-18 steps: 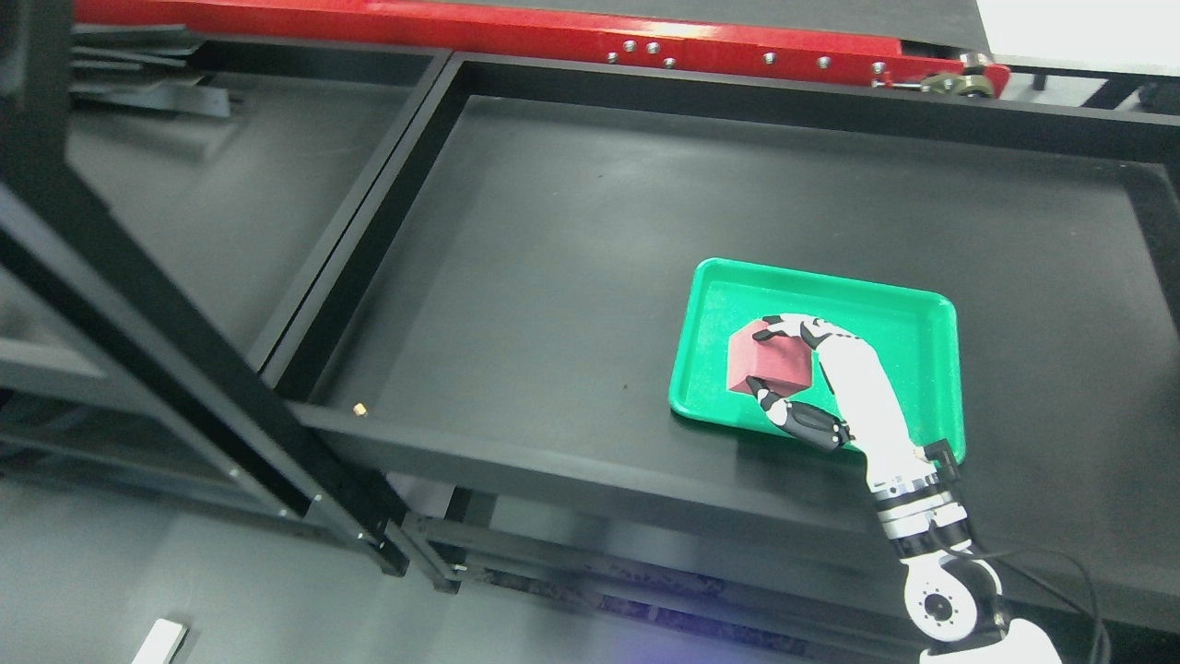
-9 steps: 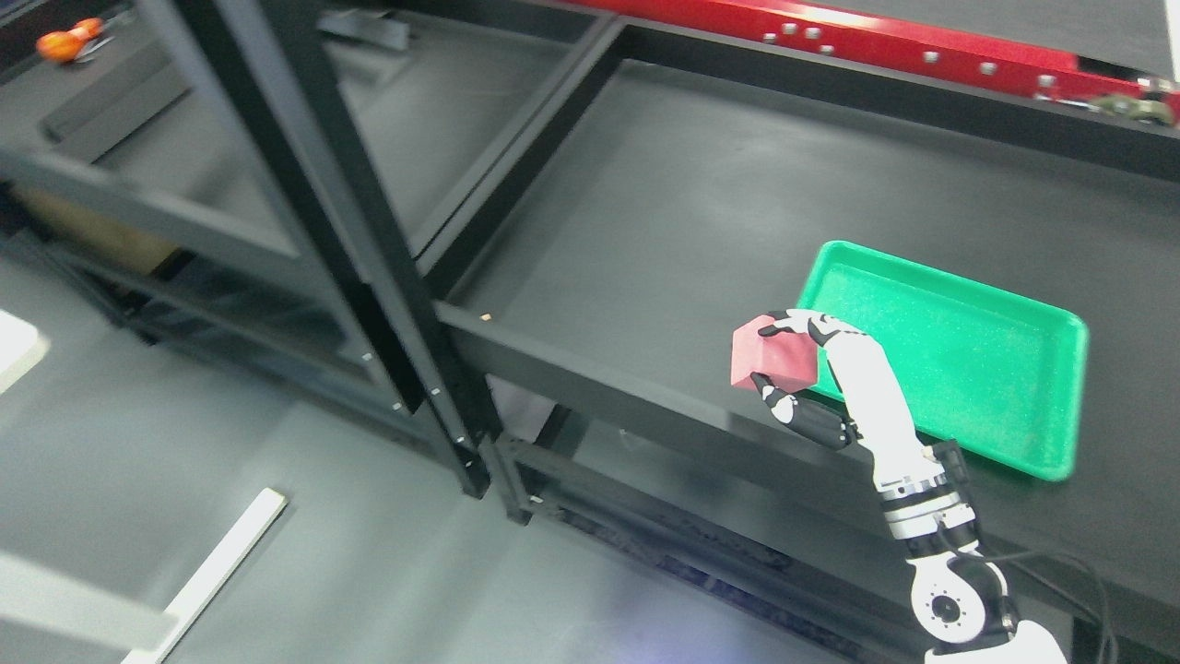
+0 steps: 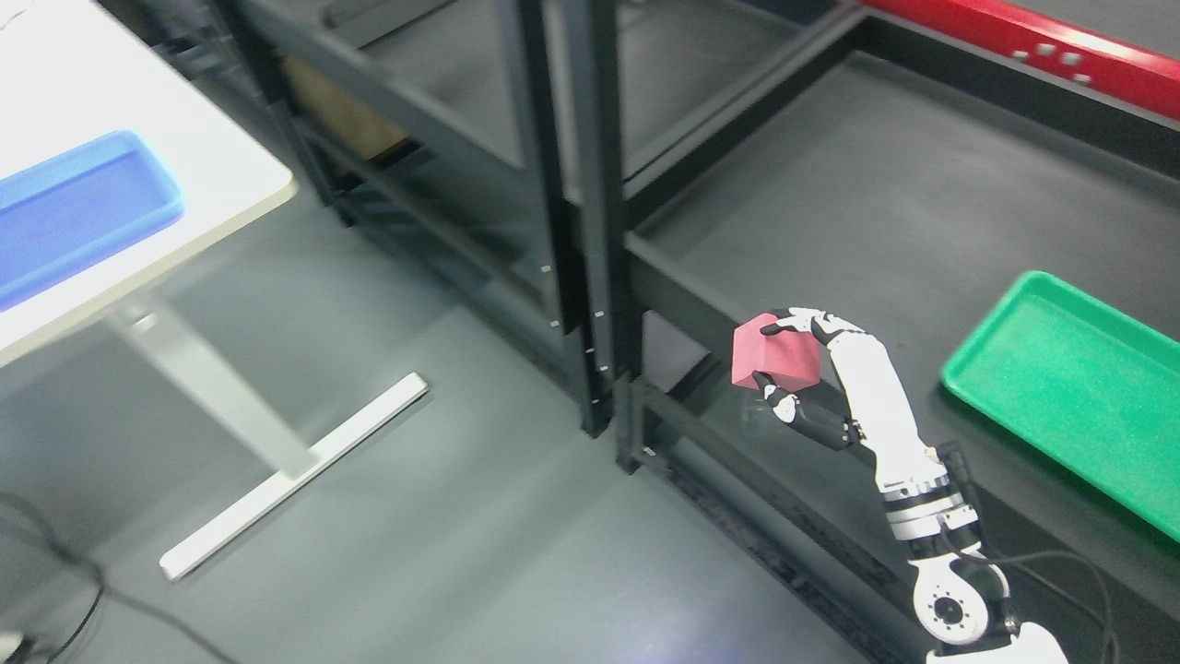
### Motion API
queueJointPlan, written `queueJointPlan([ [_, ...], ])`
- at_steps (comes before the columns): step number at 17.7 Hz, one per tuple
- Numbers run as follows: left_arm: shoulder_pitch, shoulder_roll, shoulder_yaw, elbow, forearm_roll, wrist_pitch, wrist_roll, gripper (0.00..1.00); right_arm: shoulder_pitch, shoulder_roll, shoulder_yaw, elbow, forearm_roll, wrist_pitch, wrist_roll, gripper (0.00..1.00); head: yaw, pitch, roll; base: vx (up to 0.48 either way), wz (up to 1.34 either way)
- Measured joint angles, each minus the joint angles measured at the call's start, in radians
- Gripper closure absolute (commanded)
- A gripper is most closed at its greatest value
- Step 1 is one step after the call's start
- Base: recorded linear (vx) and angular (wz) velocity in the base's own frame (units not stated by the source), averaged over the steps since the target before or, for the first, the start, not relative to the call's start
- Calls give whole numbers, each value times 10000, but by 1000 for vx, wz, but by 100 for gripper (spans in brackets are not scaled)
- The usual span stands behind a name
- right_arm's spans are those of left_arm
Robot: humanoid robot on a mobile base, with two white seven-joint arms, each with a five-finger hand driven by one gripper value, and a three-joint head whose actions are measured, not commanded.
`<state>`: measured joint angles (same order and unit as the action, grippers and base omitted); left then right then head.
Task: Pick pink block from left shelf to tray
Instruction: 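Turn away from the shelf carrying the pink cube toward the white table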
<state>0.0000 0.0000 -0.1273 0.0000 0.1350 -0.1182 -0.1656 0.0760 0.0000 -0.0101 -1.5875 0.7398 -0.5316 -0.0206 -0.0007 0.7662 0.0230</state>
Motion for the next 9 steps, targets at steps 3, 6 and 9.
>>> queueJointPlan([
  [3,0,0,0,0,0,0,0,0,20,0,25,-21,-9,-14,0,95,0,1,0,-174,760],
  [6,1,0,0,0,0,0,0,0,28,0,45,-36,-13,-14,0,95,0,2,0,-186,670],
  [9,1,0,0,1,0,0,0,0,32,0,59,-47,-16,-15,0,95,0,2,0,-182,668],
])
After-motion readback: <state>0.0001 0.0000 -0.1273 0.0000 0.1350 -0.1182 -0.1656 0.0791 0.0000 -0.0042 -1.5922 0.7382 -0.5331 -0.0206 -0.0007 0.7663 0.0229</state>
